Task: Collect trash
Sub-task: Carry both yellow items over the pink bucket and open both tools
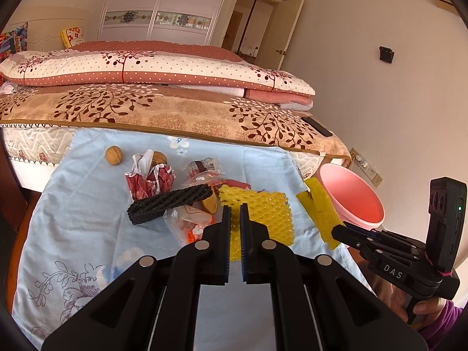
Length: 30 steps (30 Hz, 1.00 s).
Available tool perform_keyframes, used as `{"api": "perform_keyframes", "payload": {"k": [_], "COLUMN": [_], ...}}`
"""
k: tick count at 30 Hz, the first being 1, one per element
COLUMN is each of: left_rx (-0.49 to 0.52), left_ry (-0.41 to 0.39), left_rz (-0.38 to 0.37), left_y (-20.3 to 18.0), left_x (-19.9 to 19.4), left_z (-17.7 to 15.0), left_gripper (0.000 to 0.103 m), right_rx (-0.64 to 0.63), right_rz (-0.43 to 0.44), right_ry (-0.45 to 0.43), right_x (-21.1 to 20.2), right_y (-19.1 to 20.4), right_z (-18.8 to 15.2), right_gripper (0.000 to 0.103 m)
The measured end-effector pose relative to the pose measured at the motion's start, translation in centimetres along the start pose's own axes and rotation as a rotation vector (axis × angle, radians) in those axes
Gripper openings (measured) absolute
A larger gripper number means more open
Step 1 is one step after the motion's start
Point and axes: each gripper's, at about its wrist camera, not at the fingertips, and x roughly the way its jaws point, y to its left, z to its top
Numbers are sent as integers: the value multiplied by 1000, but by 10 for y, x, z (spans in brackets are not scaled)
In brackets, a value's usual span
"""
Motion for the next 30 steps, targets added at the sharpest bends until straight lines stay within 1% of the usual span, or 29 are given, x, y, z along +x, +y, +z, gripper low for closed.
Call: {"api": "perform_keyframes", "payload": {"k": [7,19,30], "left_rx": [24,88,138], "left_ry": [-19,-27,6], "left_rz": [-35,-85,-133], "left_y": [-26,-79,-128], "left_x": [14,48,89], "left_z": [12,27,33], "left_gripper": [5,5,5], "right_rx": [42,116,213], "right_rz": [-36,-117,-219], "right_ry": [-50,-112,-146], "right_x": [-14,-33,-43], "right_y": [-20,-65,-120], "right_z": [5,11,10], "right_gripper": [11,11,11]}}
